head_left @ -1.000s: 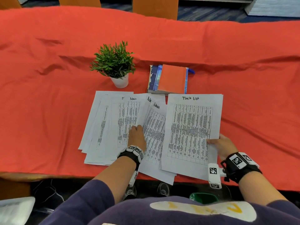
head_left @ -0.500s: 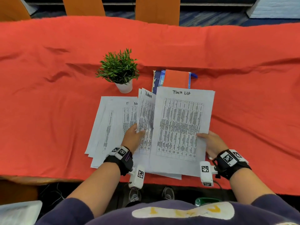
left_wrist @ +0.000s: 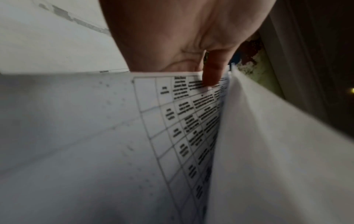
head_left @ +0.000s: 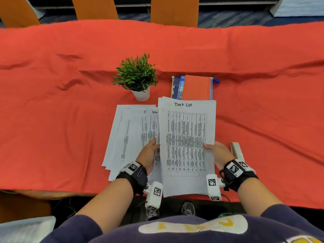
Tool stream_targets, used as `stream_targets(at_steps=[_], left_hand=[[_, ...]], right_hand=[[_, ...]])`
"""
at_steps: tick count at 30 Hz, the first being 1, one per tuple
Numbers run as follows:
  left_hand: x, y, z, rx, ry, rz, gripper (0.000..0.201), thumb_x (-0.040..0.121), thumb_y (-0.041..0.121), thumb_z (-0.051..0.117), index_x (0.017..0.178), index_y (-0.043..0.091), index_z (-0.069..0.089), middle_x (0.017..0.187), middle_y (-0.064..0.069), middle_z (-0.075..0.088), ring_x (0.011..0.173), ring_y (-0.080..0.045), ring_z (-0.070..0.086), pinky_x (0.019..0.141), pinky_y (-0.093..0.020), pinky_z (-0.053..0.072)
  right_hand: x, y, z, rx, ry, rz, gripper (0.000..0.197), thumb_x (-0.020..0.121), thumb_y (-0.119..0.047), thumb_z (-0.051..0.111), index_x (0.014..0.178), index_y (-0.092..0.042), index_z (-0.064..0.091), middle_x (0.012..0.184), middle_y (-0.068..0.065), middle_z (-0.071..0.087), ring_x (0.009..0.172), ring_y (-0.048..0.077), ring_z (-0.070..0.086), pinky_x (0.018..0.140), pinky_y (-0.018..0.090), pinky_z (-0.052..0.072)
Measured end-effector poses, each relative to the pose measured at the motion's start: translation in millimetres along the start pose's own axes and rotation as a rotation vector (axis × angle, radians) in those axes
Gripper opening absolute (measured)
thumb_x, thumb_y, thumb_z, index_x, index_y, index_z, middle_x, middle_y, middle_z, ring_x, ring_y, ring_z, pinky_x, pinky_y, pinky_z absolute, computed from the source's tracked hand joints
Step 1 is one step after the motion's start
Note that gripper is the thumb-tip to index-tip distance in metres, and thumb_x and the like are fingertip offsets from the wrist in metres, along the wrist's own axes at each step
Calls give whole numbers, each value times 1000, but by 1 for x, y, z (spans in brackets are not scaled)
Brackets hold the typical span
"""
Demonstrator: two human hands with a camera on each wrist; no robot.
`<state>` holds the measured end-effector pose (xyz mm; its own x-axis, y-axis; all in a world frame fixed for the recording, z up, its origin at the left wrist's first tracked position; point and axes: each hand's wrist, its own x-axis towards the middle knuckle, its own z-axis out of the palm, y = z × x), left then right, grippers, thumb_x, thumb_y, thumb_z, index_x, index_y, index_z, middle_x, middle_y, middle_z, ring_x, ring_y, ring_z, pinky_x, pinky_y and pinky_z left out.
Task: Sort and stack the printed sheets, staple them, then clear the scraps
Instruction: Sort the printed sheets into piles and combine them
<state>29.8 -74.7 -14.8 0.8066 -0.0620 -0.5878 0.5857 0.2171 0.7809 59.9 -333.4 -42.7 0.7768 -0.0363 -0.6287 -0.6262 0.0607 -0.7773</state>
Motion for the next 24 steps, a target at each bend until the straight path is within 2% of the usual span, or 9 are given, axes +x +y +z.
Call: stream_targets(at_steps=[2,4,7,10,12,14,16,18,24], left_hand=[[-3,6,0,-8,20,-65,41,100,37,39,137,23,49,143,-1,49,138,-20,38,118,-42,21],[0,7,-2,133,5,-84,66,93,61,39,146,22,37,148,0,41,137,-22,38,116,-44,26],[8,0,-3,603,27,57,73,90,48,55,149,18,27,154,-1,32,140,-23,34,115,-46,29],[14,-7,4,736,62,147,62,93,31,56,147,13,31,152,-3,36,140,-23,34,117,-41,26],[15,-6,12,698,91,175,56,97,22,52,147,11,31,150,-1,36,141,-21,30,117,-36,23],[20,-9,19,664,67,200,51,96,20,53,143,12,37,147,-3,42,136,-22,39,114,-40,30],[23,-12,28,659,29,182,31,94,16,54,125,14,50,127,-4,58,116,-22,55,100,-38,45],[29,-17,31,735,85,181,15,93,12,55,107,16,52,107,-2,59,98,-22,58,81,-30,48],[51,-25,23,1089,360,39,54,88,28,65,133,7,43,133,-15,41,124,-30,43,99,-38,42]], right_hand=[[-3,3,0,-59,12,-86,19,88,-10,59,100,-22,68,115,8,70,109,29,64,104,50,44],[-8,1,0,-154,38,-162,22,85,-15,61,101,-30,65,112,1,71,105,24,66,101,49,47],[-19,-8,0,-156,116,-238,45,87,2,59,115,-31,49,105,2,71,90,16,69,86,39,54],[-19,-9,-5,-13,133,-229,73,83,10,62,130,-37,33,95,5,73,80,17,71,72,35,57],[-17,-8,-13,-1,128,-187,68,81,11,65,133,-25,40,104,11,72,85,22,70,78,39,56],[-17,-5,-22,-88,122,-168,43,80,10,65,118,-10,58,113,16,69,92,26,69,89,46,54],[-19,-2,-34,-154,194,-168,30,80,8,64,99,-15,66,109,16,69,96,32,67,94,52,51],[-22,-2,-48,-125,276,-166,28,82,9,60,96,-14,66,109,19,68,100,35,66,94,53,51],[-28,-3,-91,-21,417,-167,39,84,14,55,118,-4,60,114,20,63,95,31,60,95,47,49]])
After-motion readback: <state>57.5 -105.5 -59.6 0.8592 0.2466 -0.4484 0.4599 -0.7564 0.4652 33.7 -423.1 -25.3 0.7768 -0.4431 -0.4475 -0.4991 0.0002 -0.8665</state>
